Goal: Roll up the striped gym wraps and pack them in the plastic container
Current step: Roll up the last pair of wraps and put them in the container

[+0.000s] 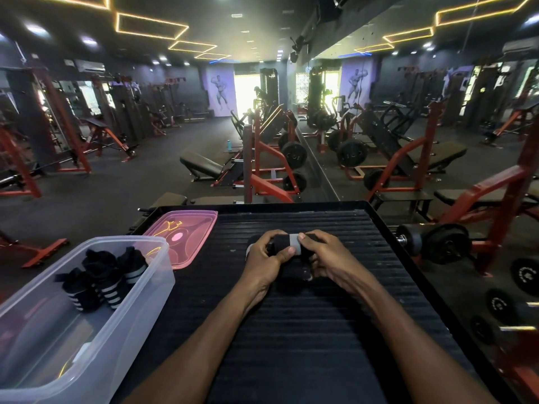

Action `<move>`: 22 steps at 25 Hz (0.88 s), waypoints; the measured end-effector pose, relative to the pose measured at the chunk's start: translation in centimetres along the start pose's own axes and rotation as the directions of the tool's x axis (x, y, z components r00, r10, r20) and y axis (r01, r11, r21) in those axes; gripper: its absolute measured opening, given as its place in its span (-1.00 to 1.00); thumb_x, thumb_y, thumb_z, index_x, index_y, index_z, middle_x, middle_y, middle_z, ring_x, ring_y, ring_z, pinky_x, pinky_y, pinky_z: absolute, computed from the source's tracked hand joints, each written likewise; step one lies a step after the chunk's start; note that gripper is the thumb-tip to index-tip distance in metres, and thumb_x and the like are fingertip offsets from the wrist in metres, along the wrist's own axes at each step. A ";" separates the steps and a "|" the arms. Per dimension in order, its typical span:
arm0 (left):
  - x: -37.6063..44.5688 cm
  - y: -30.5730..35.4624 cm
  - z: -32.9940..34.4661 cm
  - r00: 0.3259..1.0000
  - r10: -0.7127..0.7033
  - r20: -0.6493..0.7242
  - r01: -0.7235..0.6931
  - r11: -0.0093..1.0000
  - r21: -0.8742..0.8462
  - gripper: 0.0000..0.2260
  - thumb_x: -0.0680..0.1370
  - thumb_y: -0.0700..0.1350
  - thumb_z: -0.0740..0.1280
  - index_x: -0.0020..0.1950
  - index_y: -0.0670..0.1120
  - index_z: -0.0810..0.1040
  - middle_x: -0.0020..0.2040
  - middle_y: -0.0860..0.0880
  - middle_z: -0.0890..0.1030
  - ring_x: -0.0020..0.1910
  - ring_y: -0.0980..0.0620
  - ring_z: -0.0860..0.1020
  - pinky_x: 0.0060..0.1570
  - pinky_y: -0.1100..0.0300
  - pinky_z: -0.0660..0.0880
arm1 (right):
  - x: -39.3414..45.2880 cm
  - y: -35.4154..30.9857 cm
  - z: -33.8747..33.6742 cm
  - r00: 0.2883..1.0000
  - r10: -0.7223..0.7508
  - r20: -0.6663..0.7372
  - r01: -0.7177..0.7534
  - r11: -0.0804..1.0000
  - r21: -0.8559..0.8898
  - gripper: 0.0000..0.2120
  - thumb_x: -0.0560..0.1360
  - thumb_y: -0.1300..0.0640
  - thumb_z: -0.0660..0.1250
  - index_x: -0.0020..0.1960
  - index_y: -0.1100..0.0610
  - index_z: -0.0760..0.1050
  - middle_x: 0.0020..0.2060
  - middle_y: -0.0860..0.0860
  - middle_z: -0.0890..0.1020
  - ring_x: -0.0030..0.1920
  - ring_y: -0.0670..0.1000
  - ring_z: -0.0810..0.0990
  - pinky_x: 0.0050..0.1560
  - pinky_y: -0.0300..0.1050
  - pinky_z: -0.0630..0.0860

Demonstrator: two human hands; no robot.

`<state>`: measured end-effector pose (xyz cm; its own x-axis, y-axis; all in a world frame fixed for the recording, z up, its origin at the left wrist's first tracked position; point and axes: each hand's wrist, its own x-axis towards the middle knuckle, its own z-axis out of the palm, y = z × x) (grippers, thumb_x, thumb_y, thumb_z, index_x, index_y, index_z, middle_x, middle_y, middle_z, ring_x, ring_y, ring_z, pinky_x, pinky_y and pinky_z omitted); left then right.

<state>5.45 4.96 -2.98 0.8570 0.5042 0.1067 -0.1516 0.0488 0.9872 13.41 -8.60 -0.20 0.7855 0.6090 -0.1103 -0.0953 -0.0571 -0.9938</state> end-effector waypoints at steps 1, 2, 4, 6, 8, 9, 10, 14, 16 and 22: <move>0.0 -0.1 0.1 1.000 0.004 0.000 -0.004 1.000 0.000 -0.73 0.47 -0.34 0.46 0.01 0.02 0.64 0.03 -0.11 0.66 0.05 -0.06 0.63 0.09 0.02 0.62 | 0.0 0.0 0.0 1.000 -0.023 -0.017 0.023 0.999 -0.034 -0.80 0.60 0.08 0.36 0.08 0.21 0.58 -0.24 0.13 0.64 -0.34 0.03 0.63 -0.32 -0.02 0.60; -0.1 -0.2 0.2 1.000 -0.005 0.009 0.005 1.000 -0.020 -0.72 0.47 -0.36 0.46 0.02 0.01 0.64 0.04 -0.11 0.65 0.05 -0.06 0.63 0.08 0.03 0.62 | -0.1 -0.1 0.0 0.997 -0.066 -0.037 0.064 0.997 -0.050 -0.85 0.59 0.13 0.37 0.06 0.21 0.59 -0.21 0.14 0.64 -0.31 0.03 0.63 -0.30 -0.02 0.62; 0.0 0.1 0.3 0.999 -0.048 0.025 0.051 0.994 -0.094 -0.75 0.47 -0.33 0.46 0.06 -0.04 0.64 0.03 -0.12 0.65 0.05 -0.09 0.64 0.09 0.00 0.62 | -0.3 -0.2 -0.1 0.985 -0.151 -0.080 0.145 0.986 -0.081 -0.95 0.58 0.23 0.38 0.02 0.19 0.60 -0.14 0.13 0.65 -0.23 0.02 0.64 -0.30 -0.11 0.63; 0.0 0.3 0.3 0.993 -0.110 0.046 0.117 0.976 -0.183 -0.81 0.49 -0.23 0.48 0.08 -0.09 0.64 0.02 -0.17 0.67 0.02 -0.14 0.66 0.07 -0.03 0.62 | -0.5 -0.1 -0.1 0.972 -0.221 -0.080 0.207 0.967 -0.147 -0.90 0.55 0.30 0.39 0.02 0.15 0.61 -0.12 0.10 0.65 -0.22 -0.02 0.62 -0.31 -0.20 0.60; 0.1 0.4 0.1 0.984 -0.168 0.063 0.177 0.966 -0.187 -0.79 0.50 -0.17 0.48 0.11 -0.13 0.62 0.04 -0.23 0.68 0.04 -0.17 0.68 0.06 -0.05 0.62 | -0.5 0.1 -0.1 0.966 -0.253 -0.055 0.240 0.954 -0.182 -0.85 0.51 0.34 0.42 0.03 0.15 0.63 -0.10 0.14 0.67 -0.20 0.01 0.62 -0.21 -0.12 0.59; 0.2 0.4 0.0 0.981 -0.184 0.062 0.192 0.967 -0.165 -0.77 0.50 -0.15 0.48 0.14 -0.14 0.62 0.08 -0.24 0.67 0.07 -0.19 0.67 0.07 -0.07 0.62 | -0.5 0.1 -0.1 0.963 -0.264 -0.048 0.250 0.948 -0.196 -0.82 0.49 0.34 0.43 0.05 0.14 0.64 -0.10 0.13 0.68 -0.18 0.01 0.62 -0.16 -0.09 0.59; 0.2 0.3 0.0 0.981 -0.186 0.049 0.191 0.971 -0.146 -0.75 0.50 -0.15 0.49 0.16 -0.13 0.61 0.13 -0.24 0.65 0.10 -0.20 0.66 0.09 -0.11 0.62 | -0.5 0.2 -0.1 0.962 -0.268 -0.049 0.253 0.946 -0.203 -0.80 0.48 0.34 0.45 0.06 0.14 0.64 -0.11 0.10 0.68 -0.15 -0.01 0.62 -0.12 -0.09 0.60; 0.6 -0.1 -0.3 0.995 -0.092 -0.029 0.089 0.993 -0.075 -0.77 0.43 -0.20 0.54 0.04 0.01 0.69 0.19 -0.21 0.62 0.18 -0.20 0.62 0.20 -0.15 0.57 | -0.3 0.2 -0.1 0.970 -0.237 -0.054 0.226 0.961 -0.158 -0.75 0.46 0.31 0.49 0.10 0.09 0.64 -0.09 0.00 0.66 -0.06 -0.02 0.63 -0.03 -0.09 0.60; 0.6 0.0 -0.3 0.997 -0.070 -0.029 0.068 0.995 -0.073 -0.74 0.44 -0.29 0.50 -0.01 0.05 0.70 0.13 -0.19 0.65 0.13 -0.15 0.64 0.17 -0.08 0.59 | 0.2 0.4 0.0 0.986 -0.159 -0.043 0.156 0.985 -0.072 -0.81 0.51 0.19 0.48 0.12 0.10 0.63 0.00 0.09 0.67 -0.02 0.06 0.67 -0.05 0.01 0.64; 0.3 0.4 -0.4 0.999 -0.050 -0.022 0.050 0.999 0.004 -0.67 0.41 -0.33 0.52 0.04 0.03 0.65 0.07 -0.13 0.66 0.03 -0.03 0.65 -0.03 0.15 0.60 | 0.6 1.1 0.2 0.986 -0.147 -0.073 0.143 0.988 -0.053 -0.91 0.54 0.25 0.43 0.05 0.21 0.60 -0.02 0.21 0.67 -0.05 0.16 0.68 -0.09 0.12 0.68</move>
<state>5.45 5.48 -2.60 0.8525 0.5198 0.0550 -0.1068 0.0703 0.9918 13.67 -8.08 -1.38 0.8336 0.5512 0.0362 0.0507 -0.0111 -0.9987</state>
